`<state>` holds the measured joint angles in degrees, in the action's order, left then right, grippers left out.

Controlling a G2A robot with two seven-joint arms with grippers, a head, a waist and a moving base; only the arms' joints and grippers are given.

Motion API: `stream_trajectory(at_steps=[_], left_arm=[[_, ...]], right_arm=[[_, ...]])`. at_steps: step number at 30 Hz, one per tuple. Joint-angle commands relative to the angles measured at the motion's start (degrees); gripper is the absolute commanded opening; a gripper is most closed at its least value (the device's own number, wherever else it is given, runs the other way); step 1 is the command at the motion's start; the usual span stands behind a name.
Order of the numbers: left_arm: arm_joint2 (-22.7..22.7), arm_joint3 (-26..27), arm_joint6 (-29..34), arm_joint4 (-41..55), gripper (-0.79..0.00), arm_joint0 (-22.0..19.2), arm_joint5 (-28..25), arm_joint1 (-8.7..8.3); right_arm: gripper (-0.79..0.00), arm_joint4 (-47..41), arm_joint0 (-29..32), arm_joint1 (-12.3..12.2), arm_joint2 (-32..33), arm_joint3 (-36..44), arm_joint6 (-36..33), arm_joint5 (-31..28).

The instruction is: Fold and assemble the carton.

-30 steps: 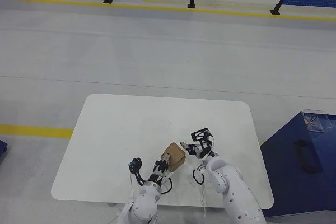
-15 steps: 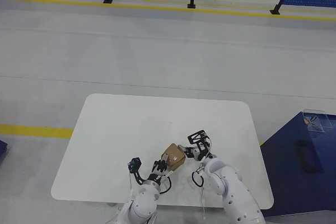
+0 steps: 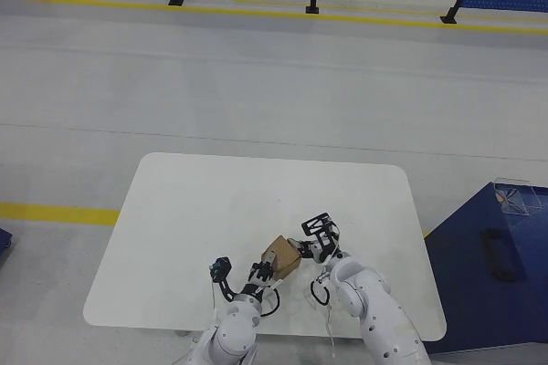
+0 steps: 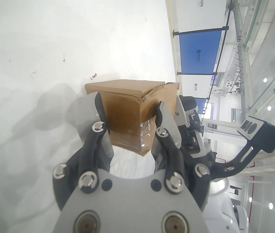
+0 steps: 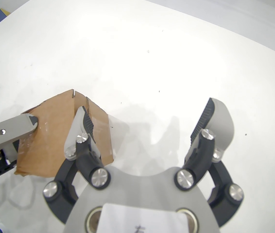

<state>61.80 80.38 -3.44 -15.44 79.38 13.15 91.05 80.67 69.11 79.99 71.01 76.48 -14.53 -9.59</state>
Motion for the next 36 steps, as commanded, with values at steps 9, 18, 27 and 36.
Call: stream_trajectory(at_steps=[9, 18, 27, 36], left_arm=[[-0.23, -1.91, 0.29, -0.09, -0.409, -1.59, 1.34, 0.15], [-0.06, -1.91, -0.08, 0.26, -0.409, -1.72, 1.20, 0.19], [0.44, -1.66, 0.09, 0.38, -0.409, -1.62, 0.88, 0.10], [1.46, 4.34, -1.46, -6.55, -0.348, 1.84, -5.96, -1.02]], right_arm=[[0.000, -0.55, -0.85, -0.12, -0.07, -0.51, -0.79, -0.09], [0.000, -2.53, 0.31, -0.52, 0.68, 1.51, 1.16, -3.23], [0.000, -1.83, -2.49, -0.06, -1.61, -2.18, -2.98, 0.10], [0.000, -2.69, -2.19, -0.28, -0.83, -1.05, -1.82, 0.13]])
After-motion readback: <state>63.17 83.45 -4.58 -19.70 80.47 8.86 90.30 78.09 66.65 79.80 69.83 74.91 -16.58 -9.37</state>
